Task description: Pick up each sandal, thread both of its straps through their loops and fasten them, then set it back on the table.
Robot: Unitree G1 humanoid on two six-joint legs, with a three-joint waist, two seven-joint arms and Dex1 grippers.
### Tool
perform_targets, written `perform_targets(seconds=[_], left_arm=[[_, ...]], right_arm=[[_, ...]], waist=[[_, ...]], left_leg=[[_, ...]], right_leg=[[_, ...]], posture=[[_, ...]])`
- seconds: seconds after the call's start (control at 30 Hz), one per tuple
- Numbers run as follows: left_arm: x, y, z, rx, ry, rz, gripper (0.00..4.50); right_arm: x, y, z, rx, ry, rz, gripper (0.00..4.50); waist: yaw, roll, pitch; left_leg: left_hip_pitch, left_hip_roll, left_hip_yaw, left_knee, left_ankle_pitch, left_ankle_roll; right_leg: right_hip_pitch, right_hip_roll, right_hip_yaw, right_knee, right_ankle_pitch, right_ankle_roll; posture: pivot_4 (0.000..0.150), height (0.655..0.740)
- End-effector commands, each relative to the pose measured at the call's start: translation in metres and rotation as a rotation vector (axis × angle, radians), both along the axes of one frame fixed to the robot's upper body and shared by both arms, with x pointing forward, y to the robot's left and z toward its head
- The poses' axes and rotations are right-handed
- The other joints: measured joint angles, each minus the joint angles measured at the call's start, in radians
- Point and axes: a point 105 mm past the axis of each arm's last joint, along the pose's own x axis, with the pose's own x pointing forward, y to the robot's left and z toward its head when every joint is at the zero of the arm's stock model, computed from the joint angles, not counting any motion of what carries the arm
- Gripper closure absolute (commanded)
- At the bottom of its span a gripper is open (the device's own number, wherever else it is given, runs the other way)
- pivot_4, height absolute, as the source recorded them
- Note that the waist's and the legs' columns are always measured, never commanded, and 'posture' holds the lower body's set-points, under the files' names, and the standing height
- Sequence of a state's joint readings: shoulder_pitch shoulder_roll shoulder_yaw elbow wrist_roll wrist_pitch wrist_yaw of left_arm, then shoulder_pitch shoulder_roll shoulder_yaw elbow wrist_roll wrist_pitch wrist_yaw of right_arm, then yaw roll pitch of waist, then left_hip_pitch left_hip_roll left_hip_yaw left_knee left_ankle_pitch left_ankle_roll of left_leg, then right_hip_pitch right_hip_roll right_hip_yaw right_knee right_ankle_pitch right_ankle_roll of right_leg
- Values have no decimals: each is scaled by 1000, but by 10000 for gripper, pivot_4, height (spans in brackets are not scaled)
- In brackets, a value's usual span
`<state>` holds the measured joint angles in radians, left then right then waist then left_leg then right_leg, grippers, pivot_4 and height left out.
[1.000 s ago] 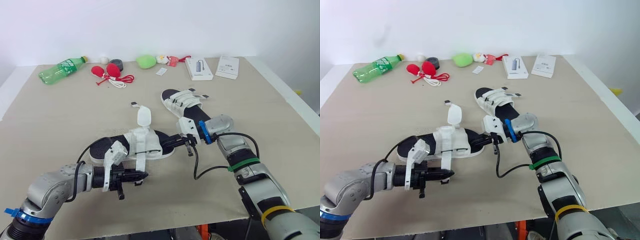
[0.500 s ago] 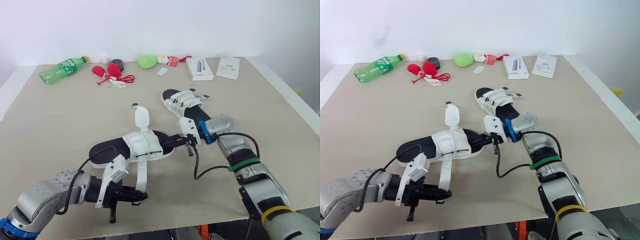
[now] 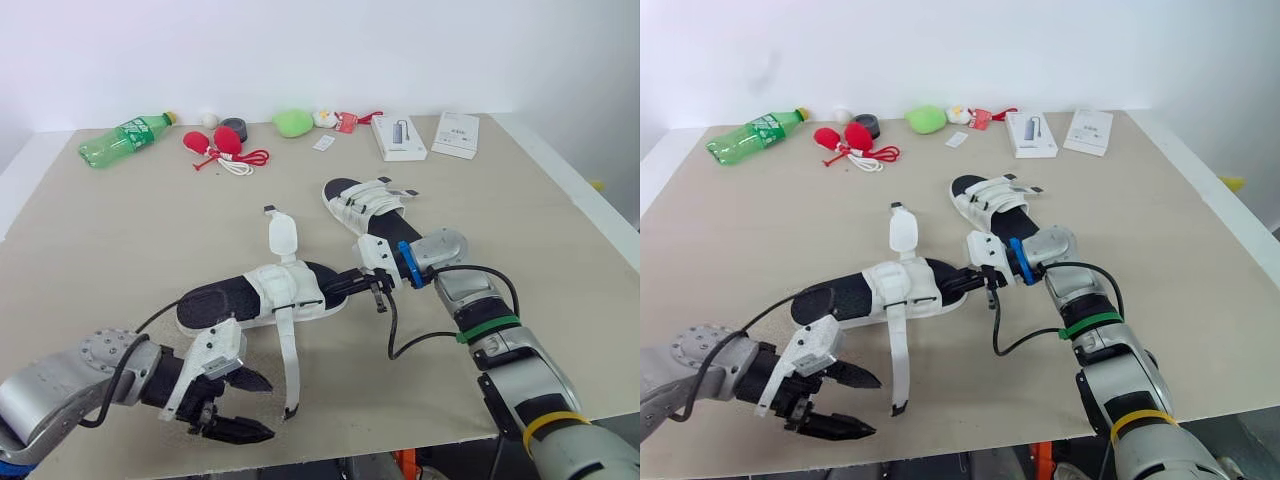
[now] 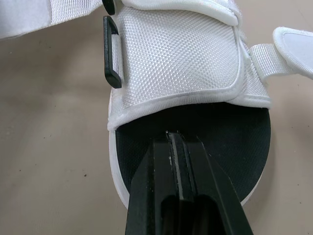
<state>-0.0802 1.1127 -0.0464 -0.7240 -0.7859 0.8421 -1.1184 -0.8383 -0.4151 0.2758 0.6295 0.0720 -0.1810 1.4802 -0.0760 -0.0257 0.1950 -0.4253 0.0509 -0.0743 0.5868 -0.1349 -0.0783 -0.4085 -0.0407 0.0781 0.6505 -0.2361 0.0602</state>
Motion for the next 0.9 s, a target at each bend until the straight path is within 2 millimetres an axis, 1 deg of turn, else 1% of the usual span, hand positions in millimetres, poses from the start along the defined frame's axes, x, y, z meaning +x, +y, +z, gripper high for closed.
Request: perform_targets(seconds=[0.03,0.07,0.1,0.13,0.2,0.23,0.37,0.5,0.63,0.73,0.9], left_arm=[[13,11,32,73,-227,-62,10533],[24,16,39,99,-314,-50,10533],[31,19,43,115,-370,-44,10533],[43,22,50,146,-479,-47,10533],[58,26,55,206,-665,-107,10533],[61,23,55,222,-751,-161,10533],[53,2,38,186,-898,-383,10533],[49,-13,27,130,-1062,-531,10533],[53,-23,19,96,-1145,-587,10533],[54,-29,9,83,-1157,-632,10533],[56,-35,-2,73,-1171,-684,10533]], right_arm=[[1,0,5,-14,-21,15,45000],[2,0,5,-16,-21,15,45000],[2,-1,5,-18,-22,15,45000],[2,-1,5,-18,-21,15,45000],[2,0,5,-20,-20,18,45000],[2,0,5,-20,-20,20,45000],[3,3,5,-19,-20,26,45000],[3,4,5,-20,-20,34,45000],[4,5,6,-18,-23,32,45000],[3,4,5,-17,-22,30,45000],[2,3,4,-18,-18,24,45000]], waist=[[0,0,0],[0,0,0],[0,0,0],[0,0,0],[0,0,0],[0,0,0],[1,1,0],[1,1,0],[1,1,0],[0,1,0],[0,1,0]], left_leg=[[0,0,0,0,0,0],[0,0,0,0,0,0],[0,0,0,0,0,0],[0,0,0,0,0,0],[0,0,1,0,0,0],[0,0,1,0,0,0],[0,0,2,-1,0,0],[-1,2,2,-1,-1,1],[0,1,3,0,-1,1],[0,1,4,1,-1,1],[1,2,4,1,-1,1]], right_leg=[[0,0,0,0,0,0],[0,0,0,0,0,0],[0,0,0,0,0,0],[0,0,0,0,0,0],[0,0,0,0,0,0],[0,0,0,0,0,0],[0,0,1,-1,0,0],[-1,2,1,-1,0,0],[0,2,2,0,1,1],[0,2,4,0,1,1],[0,2,4,0,1,1]], posture=[[1500,7400],[1500,7400],[1500,7400],[1500,7400],[1500,7400],[1500,7400],[1500,7400],[1500,7400],[1500,7400],[1500,7400],[1500,7400]])
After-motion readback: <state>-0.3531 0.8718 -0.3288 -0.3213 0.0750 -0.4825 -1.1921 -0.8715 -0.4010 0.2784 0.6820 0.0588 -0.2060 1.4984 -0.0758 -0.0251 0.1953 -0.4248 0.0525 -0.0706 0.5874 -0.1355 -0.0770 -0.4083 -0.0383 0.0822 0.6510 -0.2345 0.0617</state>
